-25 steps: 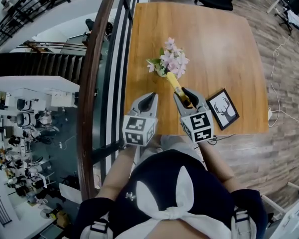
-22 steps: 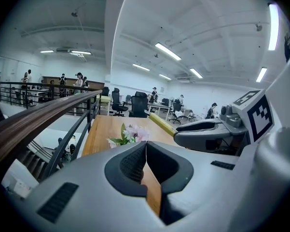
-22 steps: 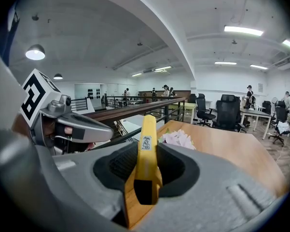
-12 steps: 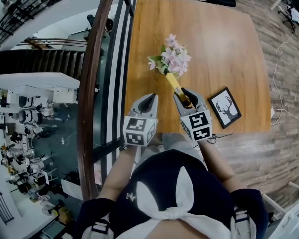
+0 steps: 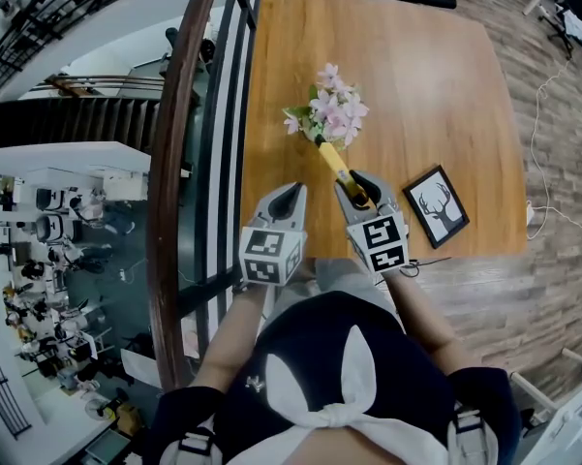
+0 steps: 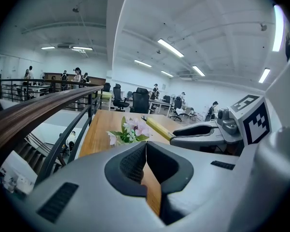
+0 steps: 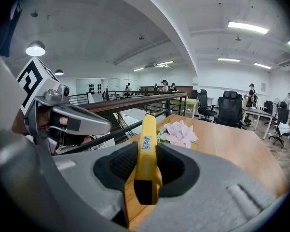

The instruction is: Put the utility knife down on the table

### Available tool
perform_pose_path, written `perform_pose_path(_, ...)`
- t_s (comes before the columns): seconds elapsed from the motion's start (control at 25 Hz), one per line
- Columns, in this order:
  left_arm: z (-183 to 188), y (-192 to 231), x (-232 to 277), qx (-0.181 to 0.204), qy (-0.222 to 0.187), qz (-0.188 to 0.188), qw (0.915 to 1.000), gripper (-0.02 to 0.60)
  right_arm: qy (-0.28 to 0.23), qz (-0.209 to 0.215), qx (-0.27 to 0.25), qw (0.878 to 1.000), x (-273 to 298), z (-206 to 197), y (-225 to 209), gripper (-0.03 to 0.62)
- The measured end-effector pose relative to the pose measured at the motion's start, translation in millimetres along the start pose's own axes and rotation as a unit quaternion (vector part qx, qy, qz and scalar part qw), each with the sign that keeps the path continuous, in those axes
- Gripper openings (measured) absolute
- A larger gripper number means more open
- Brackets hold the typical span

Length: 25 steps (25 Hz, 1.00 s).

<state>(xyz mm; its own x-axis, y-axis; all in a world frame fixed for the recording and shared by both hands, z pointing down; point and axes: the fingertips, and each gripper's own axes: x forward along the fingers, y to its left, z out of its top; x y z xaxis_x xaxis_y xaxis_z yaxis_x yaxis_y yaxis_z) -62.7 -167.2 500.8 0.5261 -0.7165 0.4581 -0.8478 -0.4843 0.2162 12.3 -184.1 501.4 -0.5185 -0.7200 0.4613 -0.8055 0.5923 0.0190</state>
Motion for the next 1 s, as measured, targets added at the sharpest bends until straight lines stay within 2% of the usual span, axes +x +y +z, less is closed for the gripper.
perform_pose_path(1.0, 0, 14, 13, -0.009, 0.000, 0.016, 0.9998, 0.018, 0.046, 0.016, -0.002, 0.999, 26, -34, -10, 0.125)
